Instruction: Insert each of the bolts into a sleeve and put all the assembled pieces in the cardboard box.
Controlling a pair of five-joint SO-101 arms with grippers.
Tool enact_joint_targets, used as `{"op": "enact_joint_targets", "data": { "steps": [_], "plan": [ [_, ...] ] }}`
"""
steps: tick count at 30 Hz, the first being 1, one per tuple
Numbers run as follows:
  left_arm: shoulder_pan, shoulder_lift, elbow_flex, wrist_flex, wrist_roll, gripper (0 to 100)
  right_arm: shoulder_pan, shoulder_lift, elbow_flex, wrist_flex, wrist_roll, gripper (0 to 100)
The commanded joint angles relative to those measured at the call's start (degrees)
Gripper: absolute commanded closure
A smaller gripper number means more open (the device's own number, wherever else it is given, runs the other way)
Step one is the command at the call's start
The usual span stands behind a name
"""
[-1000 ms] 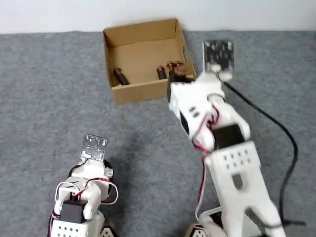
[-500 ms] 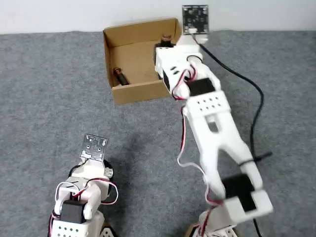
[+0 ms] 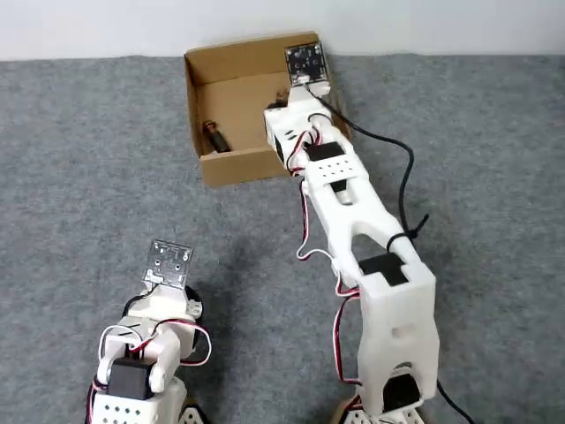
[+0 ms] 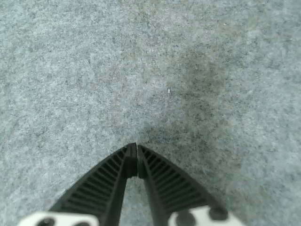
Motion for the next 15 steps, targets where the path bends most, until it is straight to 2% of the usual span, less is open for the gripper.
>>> {"op": "enact_joint_targets", "data": {
  "steps": [1,10,15],
  "plan": [
    [-0.2,-0.4,-0.3,0.4,-0.4,100,-0.2,1.1,-6.2,1.5,0.4,86.5],
    [-0.2,-0.4,-0.3,0.4,-0.4,100,-0.5,1.7,-7.9,2.2,0.4,86.6],
    [-0.2,-0.4,-0.3,0.4,-0.4,100,-0.6,-0.7,-7.9,8.5,0.4,86.6]
  ]
}}
